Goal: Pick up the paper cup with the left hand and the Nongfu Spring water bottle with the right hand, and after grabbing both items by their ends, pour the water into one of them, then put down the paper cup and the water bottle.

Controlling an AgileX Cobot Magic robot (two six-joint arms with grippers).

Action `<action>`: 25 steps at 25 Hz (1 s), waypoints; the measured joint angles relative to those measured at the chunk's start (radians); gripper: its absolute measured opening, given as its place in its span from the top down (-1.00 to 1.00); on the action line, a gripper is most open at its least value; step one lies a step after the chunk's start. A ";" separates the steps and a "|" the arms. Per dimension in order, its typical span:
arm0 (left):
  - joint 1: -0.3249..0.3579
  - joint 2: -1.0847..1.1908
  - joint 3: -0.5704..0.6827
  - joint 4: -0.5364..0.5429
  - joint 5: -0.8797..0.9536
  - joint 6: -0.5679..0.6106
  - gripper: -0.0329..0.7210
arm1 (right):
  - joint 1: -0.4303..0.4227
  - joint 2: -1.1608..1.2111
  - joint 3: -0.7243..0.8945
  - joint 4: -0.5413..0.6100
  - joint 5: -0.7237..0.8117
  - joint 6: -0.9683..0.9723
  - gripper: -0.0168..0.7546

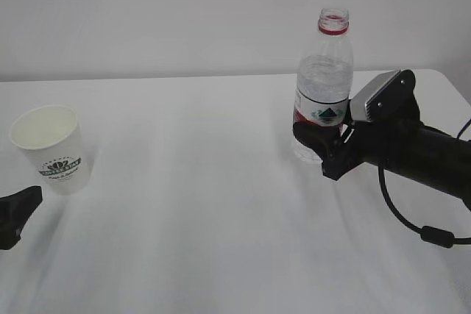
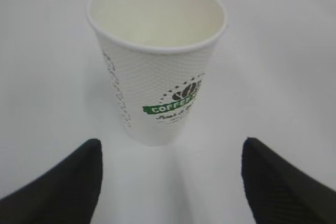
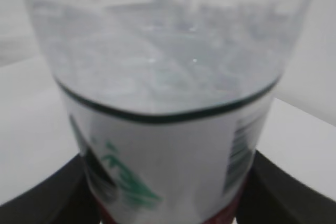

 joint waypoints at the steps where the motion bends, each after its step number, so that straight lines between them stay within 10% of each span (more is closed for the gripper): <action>1: 0.000 0.001 0.000 -0.015 0.000 0.000 -0.71 | 0.000 0.000 0.000 -0.001 0.004 0.000 -0.31; 18: 0.000 0.131 -0.061 -0.029 -0.002 0.000 -0.84 | 0.000 0.000 0.000 -0.002 0.014 0.000 -0.31; 25: 0.103 0.139 -0.061 0.107 -0.002 0.012 -0.74 | 0.000 0.000 0.000 -0.002 0.014 0.000 -0.31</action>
